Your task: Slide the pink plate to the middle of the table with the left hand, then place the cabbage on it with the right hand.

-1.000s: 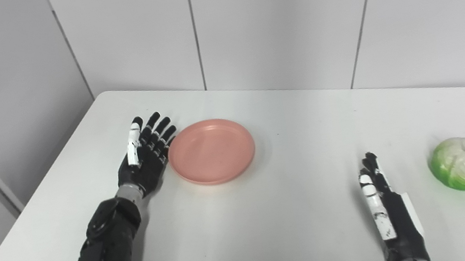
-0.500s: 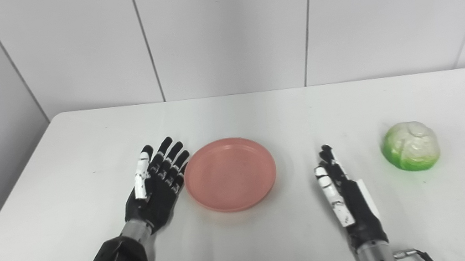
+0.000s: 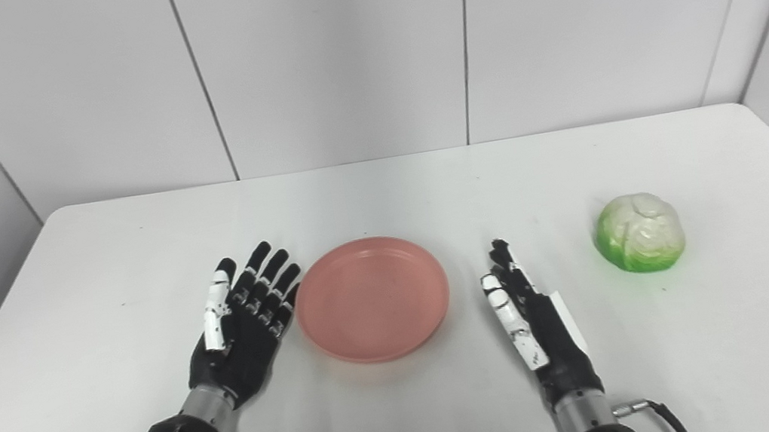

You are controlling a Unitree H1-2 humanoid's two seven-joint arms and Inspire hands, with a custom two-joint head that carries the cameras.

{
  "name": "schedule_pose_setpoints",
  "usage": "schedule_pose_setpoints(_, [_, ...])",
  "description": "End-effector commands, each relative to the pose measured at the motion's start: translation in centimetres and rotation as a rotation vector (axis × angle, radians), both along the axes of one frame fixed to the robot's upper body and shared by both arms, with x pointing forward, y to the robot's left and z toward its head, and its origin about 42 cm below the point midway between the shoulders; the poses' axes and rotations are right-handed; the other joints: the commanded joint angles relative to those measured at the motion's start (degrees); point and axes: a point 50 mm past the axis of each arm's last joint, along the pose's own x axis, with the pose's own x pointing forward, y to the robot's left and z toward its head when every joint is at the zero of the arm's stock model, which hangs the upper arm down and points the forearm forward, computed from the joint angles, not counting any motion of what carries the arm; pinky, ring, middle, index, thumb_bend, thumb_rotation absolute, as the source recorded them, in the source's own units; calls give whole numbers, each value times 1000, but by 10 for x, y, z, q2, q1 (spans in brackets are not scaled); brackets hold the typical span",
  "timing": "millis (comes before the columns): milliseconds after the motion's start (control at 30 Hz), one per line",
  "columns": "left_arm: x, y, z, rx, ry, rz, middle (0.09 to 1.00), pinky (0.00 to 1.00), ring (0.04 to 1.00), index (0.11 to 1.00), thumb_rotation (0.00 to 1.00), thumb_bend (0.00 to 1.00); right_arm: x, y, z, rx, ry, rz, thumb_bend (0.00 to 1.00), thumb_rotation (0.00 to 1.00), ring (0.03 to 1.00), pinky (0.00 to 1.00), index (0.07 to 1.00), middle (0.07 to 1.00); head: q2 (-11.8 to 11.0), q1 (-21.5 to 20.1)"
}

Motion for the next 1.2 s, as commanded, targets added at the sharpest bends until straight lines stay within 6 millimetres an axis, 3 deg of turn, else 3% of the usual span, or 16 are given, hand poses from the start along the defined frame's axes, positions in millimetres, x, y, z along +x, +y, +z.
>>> schedule_pose_setpoints(0, [-12, 5, -26, 29, 106, 11, 972, 995, 970, 972, 1000, 417, 3, 8, -2, 10, 25, 13, 269, 1000, 950, 941, 974, 961, 0, -1])
schedule_pose_setpoints(267, [-16, 9, -31, 0, 104, -1, 971, 972, 966, 972, 1000, 423, 3, -6, 6, -49, -15, -28, 309, 1000, 947, 929, 970, 957, -2, -57])
schedule_pose_setpoints(400, [-16, 14, -36, 0, 101, -7, 959, 942, 950, 960, 999, 433, 2, -9, 25, -164, -106, -43, 420, 1000, 923, 855, 956, 938, -8, -82])
schedule_pose_setpoints(567, [-14, 22, -44, -4, 95, -15, 948, 920, 938, 947, 972, 444, 5, -11, 53, -276, -237, -96, 560, 975, 886, 838, 911, 908, -15, -117])
schedule_pose_setpoints(733, [-10, 34, -53, -22, 94, -22, 928, 876, 912, 924, 904, 472, 12, -21, 106, -354, -394, -152, 630, 903, 864, 810, 901, 892, -20, -154])
schedule_pose_setpoints(900, [-3, 45, -64, -56, 101, -30, 921, 845, 902, 912, 839, 488, 16, -39, 152, -420, -508, -223, 877, 736, 869, 823, 916, 892, -24, -172])
schedule_pose_setpoints(1000, [0, 50, -68, -68, 108, -31, 922, 860, 905, 912, 823, 497, 13, -52, 166, -465, -548, -261, 972, 669, 890, 854, 929, 904, -26, -181])
schedule_pose_setpoints(1167, [3, 59, -73, -64, 114, -35, 916, 860, 900, 905, 803, 521, 6, -75, 187, -555, -592, -311, 1000, 640, 926, 874, 962, 943, -23, -195])
